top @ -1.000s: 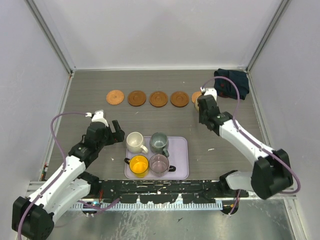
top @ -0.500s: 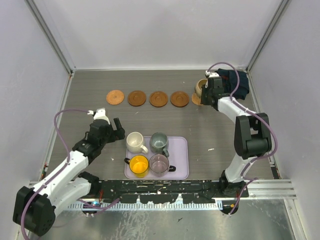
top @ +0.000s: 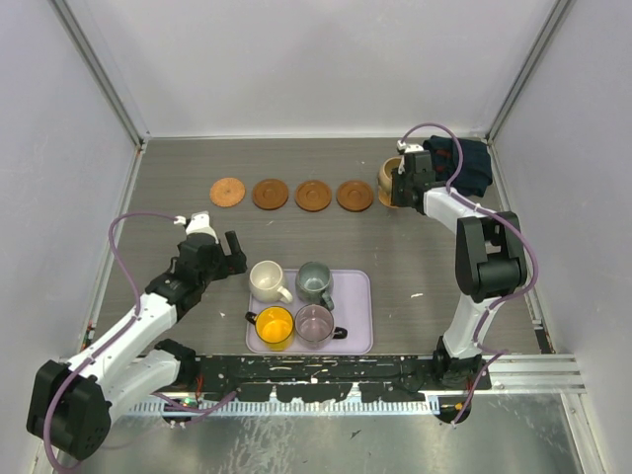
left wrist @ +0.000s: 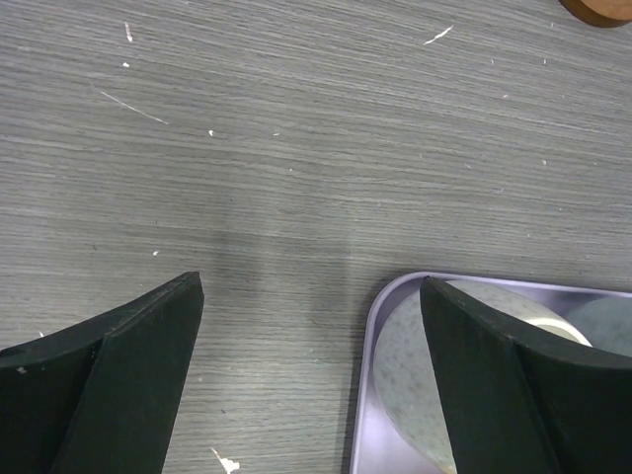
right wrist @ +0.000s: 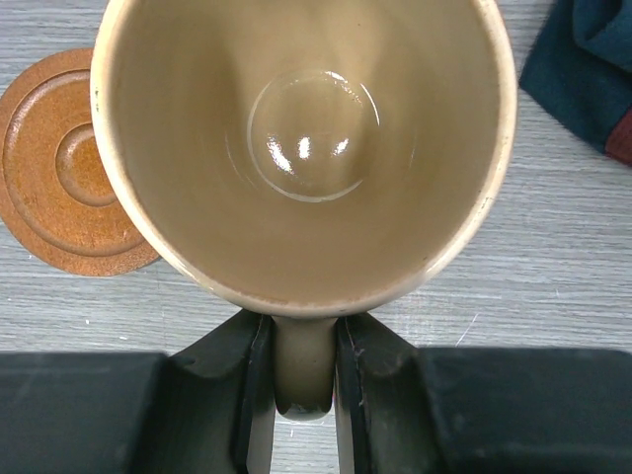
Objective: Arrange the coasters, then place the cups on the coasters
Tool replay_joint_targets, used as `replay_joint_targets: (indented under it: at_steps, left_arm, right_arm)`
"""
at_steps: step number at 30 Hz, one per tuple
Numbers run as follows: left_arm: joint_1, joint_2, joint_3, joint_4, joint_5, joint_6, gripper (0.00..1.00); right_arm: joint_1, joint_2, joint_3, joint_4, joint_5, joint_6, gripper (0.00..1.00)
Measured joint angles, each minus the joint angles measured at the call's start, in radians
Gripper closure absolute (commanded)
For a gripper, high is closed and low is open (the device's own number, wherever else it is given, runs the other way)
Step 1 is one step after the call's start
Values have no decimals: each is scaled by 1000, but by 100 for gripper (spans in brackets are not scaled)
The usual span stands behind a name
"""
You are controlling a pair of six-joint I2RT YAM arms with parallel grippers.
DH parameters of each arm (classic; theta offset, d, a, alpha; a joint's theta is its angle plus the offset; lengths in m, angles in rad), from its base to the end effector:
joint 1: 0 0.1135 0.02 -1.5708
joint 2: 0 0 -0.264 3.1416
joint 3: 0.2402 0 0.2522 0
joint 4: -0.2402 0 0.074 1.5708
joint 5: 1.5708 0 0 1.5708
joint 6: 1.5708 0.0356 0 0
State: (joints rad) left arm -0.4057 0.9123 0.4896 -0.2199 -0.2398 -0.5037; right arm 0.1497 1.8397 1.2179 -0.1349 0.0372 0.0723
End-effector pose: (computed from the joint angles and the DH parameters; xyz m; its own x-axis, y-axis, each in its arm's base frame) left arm 0.1810 -0.0686 0.2115 -0.5830 -0.2599 -0.7698 -0.0830 0.9616 -0.2617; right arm 0.3996 0.0589 0.1989 -0.6859 -0.0304 -0.7271 -0.0729 0.9970 0.0271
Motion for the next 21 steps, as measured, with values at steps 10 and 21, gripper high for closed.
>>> replay_joint_targets:
  at_steps: [10, 21]
  left_arm:
    - [0, 13, 0, 0, 0, 0, 7]
    - [0, 22, 0, 0, 0, 0, 7]
  right_arm:
    - [0, 2, 0, 3, 27, -14, 99]
    - [0, 7, -15, 9, 40, -15, 99]
